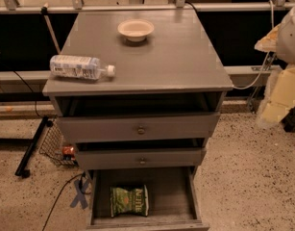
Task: Pick green jalapeno chip bag from bottom drawer and place on counter
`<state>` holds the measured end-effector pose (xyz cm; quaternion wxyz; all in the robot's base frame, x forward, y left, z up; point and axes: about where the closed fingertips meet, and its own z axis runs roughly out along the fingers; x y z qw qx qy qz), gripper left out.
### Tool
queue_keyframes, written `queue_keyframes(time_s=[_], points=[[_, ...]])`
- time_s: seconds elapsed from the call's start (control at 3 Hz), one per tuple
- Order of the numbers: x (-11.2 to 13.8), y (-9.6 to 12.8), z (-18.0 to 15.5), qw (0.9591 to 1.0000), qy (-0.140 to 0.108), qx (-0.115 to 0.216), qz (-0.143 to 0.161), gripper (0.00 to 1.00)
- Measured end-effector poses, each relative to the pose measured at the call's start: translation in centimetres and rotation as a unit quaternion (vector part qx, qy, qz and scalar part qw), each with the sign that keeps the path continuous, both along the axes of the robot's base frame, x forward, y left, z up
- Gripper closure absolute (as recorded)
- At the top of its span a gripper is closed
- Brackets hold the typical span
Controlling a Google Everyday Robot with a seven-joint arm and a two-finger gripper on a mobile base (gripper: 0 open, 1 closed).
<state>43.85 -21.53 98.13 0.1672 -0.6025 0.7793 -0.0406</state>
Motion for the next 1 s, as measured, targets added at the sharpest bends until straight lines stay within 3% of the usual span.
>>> queue_keyframes(time_s=[0.67, 1.0], points=[[0.2, 0.1, -1.7, 0.9998, -0.002, 0.019, -0.003, 0.00], [0.2, 0.1, -6.1, 0.9972, 0.010, 0.073, -0.013, 0.00]])
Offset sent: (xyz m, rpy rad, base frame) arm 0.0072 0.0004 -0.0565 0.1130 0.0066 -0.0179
